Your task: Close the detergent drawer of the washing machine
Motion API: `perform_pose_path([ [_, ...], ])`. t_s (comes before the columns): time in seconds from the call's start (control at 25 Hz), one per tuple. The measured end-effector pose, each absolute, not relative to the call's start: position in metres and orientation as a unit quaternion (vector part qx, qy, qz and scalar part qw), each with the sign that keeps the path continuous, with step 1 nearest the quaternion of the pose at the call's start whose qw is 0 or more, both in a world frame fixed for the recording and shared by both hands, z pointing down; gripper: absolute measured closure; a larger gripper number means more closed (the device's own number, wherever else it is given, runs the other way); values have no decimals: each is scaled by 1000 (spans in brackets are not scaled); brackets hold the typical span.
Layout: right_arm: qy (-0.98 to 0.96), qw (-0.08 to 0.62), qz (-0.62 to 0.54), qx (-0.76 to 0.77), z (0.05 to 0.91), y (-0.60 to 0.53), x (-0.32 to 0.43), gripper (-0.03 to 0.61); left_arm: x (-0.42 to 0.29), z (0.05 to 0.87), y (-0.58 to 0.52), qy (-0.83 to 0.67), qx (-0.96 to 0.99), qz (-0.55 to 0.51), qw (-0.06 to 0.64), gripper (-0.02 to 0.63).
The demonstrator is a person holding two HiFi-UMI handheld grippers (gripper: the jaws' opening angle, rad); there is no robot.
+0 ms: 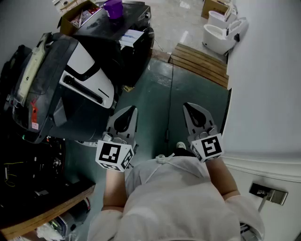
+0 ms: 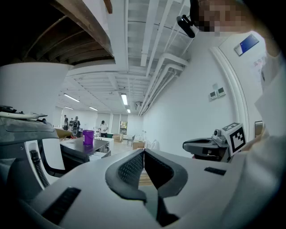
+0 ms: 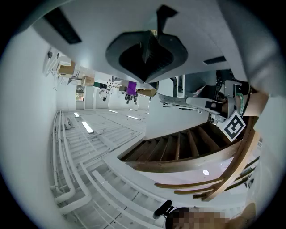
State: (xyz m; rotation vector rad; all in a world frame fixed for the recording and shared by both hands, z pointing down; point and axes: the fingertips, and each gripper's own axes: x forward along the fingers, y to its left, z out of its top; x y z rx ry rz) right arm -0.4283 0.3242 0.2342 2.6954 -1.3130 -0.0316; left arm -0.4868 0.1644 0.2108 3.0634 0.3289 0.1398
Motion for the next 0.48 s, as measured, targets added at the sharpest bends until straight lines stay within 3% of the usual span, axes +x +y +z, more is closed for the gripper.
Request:
perform_pose_path([
  [0.48,-420,75,1,905,241,322,-411,577,-470,221,158,113,992,49,29,594],
])
